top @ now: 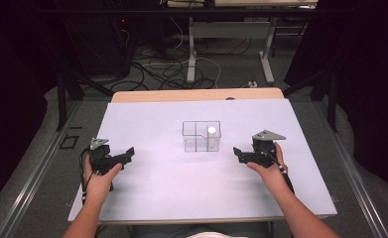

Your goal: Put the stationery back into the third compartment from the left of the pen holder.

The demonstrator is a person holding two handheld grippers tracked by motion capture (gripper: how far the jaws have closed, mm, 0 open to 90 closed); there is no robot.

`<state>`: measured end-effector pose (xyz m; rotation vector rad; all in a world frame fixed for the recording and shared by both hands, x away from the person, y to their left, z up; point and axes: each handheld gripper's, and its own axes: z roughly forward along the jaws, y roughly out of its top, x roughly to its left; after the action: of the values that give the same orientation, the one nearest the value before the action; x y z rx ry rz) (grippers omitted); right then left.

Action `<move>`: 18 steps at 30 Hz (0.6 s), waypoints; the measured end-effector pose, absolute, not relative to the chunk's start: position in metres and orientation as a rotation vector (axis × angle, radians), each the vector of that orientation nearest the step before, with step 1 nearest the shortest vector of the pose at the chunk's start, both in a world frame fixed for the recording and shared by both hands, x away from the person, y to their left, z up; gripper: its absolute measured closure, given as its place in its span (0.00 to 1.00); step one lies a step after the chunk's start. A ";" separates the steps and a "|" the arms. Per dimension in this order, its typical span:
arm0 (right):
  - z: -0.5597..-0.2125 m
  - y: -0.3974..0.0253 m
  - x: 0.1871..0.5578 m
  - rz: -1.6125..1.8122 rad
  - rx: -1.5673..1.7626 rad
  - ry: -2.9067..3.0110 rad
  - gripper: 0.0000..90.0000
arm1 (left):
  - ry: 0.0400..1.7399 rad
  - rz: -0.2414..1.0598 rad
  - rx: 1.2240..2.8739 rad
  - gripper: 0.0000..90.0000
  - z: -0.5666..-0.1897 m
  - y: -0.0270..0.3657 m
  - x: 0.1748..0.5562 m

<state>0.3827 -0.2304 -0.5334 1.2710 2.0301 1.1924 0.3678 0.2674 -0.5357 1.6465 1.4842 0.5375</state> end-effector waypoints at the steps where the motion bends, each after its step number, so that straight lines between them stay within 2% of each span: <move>1: -0.534 -0.230 0.383 1.193 1.271 2.031 0.14 | 1.484 0.537 1.650 0.01 -0.536 0.268 0.368; 18: -0.537 -0.228 0.383 1.181 1.282 2.040 0.14 | 1.500 0.532 1.669 0.01 -0.540 0.269 0.371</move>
<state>0.3834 -0.2285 -0.5367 1.2820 2.0403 1.1813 0.3710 0.2692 -0.5396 1.6689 1.4996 0.5318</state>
